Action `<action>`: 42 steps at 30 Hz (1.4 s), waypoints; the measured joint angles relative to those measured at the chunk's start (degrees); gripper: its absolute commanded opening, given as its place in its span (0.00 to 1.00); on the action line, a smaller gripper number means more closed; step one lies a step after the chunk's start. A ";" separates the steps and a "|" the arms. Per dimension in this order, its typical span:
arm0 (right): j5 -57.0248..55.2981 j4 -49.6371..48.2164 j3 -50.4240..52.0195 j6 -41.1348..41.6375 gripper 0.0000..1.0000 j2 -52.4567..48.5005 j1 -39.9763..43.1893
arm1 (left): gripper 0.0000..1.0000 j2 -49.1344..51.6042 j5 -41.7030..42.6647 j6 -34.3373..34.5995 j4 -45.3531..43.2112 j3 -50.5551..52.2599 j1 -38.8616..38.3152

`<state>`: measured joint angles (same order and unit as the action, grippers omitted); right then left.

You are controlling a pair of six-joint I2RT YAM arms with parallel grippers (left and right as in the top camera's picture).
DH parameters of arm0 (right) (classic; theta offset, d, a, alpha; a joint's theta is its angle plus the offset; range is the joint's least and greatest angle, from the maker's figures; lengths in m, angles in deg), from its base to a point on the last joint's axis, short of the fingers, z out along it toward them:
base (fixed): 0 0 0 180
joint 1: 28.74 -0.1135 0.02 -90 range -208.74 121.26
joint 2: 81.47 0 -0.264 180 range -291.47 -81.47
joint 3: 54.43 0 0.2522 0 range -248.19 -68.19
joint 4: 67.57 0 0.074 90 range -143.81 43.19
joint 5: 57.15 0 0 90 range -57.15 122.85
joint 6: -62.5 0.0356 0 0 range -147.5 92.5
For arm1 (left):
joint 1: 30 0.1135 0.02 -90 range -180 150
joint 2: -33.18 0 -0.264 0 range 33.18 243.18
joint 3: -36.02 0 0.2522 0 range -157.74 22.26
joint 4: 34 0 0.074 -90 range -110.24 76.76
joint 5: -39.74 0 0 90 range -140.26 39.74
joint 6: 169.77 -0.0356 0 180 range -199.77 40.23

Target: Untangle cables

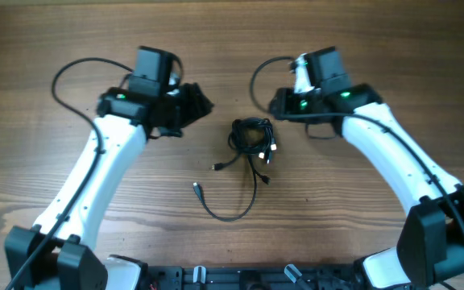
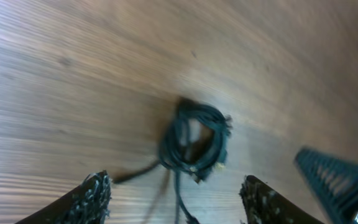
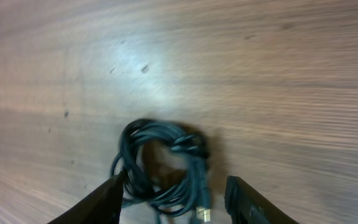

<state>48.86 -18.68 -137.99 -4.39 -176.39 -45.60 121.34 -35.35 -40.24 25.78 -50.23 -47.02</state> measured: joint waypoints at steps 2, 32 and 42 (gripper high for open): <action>1.97 -0.02 0.00 0.20 0.54 0.00 3.48 | 0.54 2.78 0.44 4.07 -2.84 0.00 -4.02; 6.49 2.08 0.00 -0.96 0.55 0.00 6.99 | 0.44 20.04 -7.15 0.59 -13.38 0.22 -13.90; 6.49 2.16 0.00 -0.96 0.55 0.00 6.99 | 0.11 24.24 -7.61 0.46 -16.87 0.22 -13.77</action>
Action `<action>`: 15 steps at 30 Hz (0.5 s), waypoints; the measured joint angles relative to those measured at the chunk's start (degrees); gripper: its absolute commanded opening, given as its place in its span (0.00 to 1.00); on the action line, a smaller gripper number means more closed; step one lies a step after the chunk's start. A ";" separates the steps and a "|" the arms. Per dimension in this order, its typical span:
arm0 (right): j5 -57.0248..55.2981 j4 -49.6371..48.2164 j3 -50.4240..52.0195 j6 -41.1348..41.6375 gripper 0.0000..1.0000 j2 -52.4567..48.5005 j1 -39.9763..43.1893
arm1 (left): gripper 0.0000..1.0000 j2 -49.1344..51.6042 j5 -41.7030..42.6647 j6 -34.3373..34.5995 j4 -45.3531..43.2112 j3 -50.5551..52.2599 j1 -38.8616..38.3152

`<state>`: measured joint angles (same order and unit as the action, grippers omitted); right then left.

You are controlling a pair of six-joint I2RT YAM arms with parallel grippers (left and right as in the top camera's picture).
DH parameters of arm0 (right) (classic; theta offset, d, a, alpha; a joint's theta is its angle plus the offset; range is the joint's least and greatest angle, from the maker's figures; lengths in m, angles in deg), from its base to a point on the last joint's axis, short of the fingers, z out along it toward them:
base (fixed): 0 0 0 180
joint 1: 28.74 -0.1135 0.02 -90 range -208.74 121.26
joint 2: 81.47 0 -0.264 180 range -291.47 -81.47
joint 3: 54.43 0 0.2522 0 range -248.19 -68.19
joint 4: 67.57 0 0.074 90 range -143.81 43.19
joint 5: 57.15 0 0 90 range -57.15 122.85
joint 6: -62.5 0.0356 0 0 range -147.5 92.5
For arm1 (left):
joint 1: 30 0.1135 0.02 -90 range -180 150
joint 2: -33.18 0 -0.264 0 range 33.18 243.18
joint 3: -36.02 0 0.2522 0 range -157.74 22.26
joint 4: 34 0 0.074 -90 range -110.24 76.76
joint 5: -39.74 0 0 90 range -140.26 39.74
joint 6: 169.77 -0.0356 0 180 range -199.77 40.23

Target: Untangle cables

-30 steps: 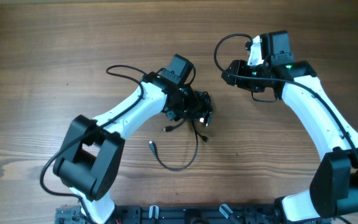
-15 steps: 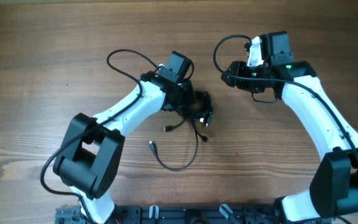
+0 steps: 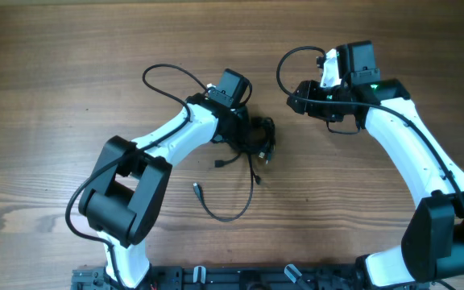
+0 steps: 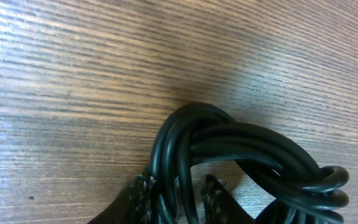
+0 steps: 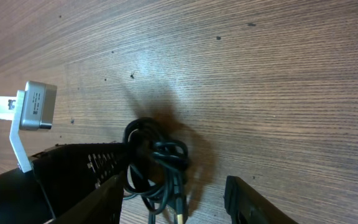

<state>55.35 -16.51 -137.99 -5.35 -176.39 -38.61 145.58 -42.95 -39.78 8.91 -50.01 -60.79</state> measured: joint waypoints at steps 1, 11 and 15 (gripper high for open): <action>0.00 0.00 0.00 0.00 0.55 0.00 0.00 | 0.07 0.13 0.04 -0.26 -0.11 0.00 -0.02; 1.11 0.00 0.00 0.00 0.54 0.00 0.00 | 0.12 0.83 0.00 -0.26 -3.10 -0.02 -1.62; 1.49 0.00 0.00 0.00 0.55 0.00 0.00 | 0.15 1.79 -0.09 -0.28 -3.52 -0.66 -2.19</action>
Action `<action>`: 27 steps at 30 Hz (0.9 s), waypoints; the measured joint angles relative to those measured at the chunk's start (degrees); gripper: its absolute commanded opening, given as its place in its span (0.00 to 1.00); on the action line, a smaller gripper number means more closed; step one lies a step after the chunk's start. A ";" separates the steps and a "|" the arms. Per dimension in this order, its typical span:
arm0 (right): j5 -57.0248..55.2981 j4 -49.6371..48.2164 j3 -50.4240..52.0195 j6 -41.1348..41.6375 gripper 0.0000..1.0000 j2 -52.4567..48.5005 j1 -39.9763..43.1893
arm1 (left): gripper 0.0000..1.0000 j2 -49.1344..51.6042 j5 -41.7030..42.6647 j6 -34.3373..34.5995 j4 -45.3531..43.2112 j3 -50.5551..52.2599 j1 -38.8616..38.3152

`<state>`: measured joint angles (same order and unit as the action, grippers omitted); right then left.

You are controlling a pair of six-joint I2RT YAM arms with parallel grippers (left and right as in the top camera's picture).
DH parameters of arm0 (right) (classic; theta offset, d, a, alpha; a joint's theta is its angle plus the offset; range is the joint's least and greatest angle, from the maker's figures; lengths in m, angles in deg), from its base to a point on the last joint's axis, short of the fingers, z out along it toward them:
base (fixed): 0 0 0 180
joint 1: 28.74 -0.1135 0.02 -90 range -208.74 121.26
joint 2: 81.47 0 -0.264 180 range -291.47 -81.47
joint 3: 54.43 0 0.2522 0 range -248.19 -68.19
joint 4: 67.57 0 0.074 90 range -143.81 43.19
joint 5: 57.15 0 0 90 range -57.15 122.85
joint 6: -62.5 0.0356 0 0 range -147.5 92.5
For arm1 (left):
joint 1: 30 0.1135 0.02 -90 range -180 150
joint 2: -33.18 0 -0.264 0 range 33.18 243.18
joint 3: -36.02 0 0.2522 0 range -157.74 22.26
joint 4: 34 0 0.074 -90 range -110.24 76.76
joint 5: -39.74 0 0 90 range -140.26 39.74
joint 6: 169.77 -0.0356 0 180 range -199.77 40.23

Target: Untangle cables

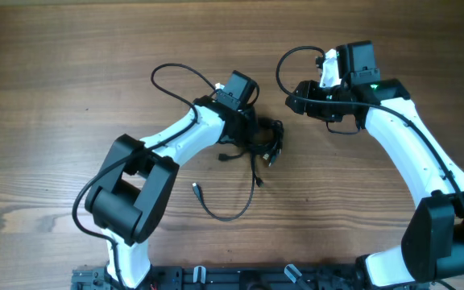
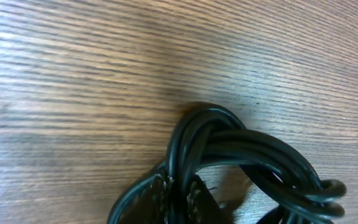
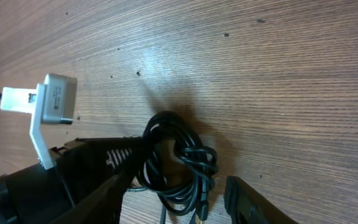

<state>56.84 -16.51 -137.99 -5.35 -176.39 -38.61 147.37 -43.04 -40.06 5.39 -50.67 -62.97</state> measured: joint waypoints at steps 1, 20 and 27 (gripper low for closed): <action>0.02 0.00 0.00 0.00 0.54 0.00 0.00 | 0.17 0.28 -0.13 0.00 -0.11 -0.28 -0.33; 7.10 -0.24 0.00 -1.14 0.54 0.00 0.63 | 0.04 1.64 -1.14 4.74 -1.09 -1.81 -2.67; 20.50 -2.86 0.00 -0.70 0.48 0.00 0.83 | 0.04 -9.81 -0.76 17.59 4.59 0.90 8.02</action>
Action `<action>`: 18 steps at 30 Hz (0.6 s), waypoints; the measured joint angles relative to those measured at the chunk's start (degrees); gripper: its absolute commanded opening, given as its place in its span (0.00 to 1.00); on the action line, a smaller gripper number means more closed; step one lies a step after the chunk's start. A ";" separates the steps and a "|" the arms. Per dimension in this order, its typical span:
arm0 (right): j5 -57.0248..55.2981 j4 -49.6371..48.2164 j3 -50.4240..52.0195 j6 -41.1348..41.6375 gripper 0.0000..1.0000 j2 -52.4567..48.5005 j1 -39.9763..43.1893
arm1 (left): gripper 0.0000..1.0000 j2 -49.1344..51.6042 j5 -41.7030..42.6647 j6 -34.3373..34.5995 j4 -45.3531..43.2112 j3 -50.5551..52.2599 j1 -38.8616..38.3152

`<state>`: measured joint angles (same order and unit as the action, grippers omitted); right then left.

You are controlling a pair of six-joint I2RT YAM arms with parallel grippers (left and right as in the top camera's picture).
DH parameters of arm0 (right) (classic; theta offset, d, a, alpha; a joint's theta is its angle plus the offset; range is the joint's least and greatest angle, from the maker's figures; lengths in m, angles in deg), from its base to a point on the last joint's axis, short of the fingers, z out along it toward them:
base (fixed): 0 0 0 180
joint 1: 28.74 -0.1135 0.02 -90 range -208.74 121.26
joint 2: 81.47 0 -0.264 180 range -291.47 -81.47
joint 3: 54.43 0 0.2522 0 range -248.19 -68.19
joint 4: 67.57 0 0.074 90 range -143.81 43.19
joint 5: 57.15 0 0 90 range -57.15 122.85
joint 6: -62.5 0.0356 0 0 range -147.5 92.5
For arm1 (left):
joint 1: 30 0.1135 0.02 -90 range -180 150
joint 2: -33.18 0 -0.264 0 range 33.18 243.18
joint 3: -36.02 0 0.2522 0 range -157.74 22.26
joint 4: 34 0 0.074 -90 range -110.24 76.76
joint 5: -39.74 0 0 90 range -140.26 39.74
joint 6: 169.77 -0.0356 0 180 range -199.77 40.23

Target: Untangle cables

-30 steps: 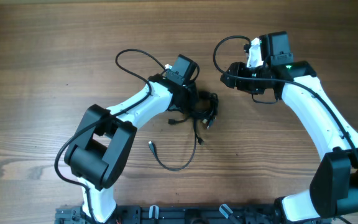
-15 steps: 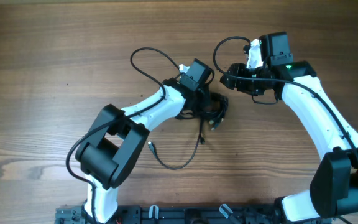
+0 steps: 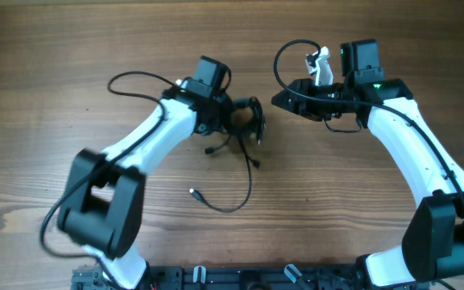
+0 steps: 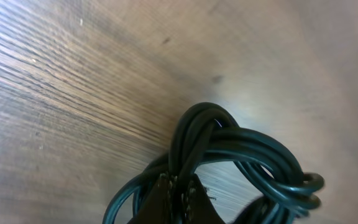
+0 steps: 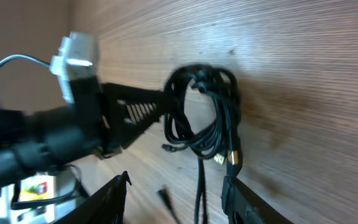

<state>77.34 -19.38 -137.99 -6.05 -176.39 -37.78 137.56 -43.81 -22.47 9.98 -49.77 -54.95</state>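
A coil of black cables hangs from my left gripper, which is shut on the coil's left strands. In the left wrist view the fingertips pinch the strands and the coil's loops fill the frame. Loose tails trail down to the table, ending in plugs. The right wrist view shows the coil raised above the wood, its shadow to the right. My right gripper is open to the right of the coil, apart from it, its fingers holding nothing.
Wooden table all round. The left arm's own supply cable loops over the table behind it, and the right arm's cable arches at the back. A black rail runs along the near edge.
My left gripper, still shut on the coil, has moved left and toward the back, with the coil now raised off the wood and its tails dragged along. The right gripper stays open nearby.
First both grippers stood open on either side of the coil lying on the table. Then my left fingers straddled the coil's left strands. Then they were shut on them, and now the coil is held up and shifted left.
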 measured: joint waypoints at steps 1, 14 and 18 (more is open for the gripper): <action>0.98 -0.70 0.00 0.20 0.47 0.00 -0.11 | 0.04 -1.42 -0.07 0.70 0.00 0.00 0.02; -2.03 -7.13 0.00 12.22 0.46 -0.11 -7.04 | 0.04 -7.85 -1.66 9.51 -6.23 0.09 0.07; -3.58 -9.29 0.00 13.68 0.45 -4.33 -7.04 | 0.04 -7.85 1.62 9.86 -8.96 0.09 0.07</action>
<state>73.75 -28.67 -137.99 7.63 -180.71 -44.82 129.71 -42.19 -12.61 1.02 -49.68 -54.89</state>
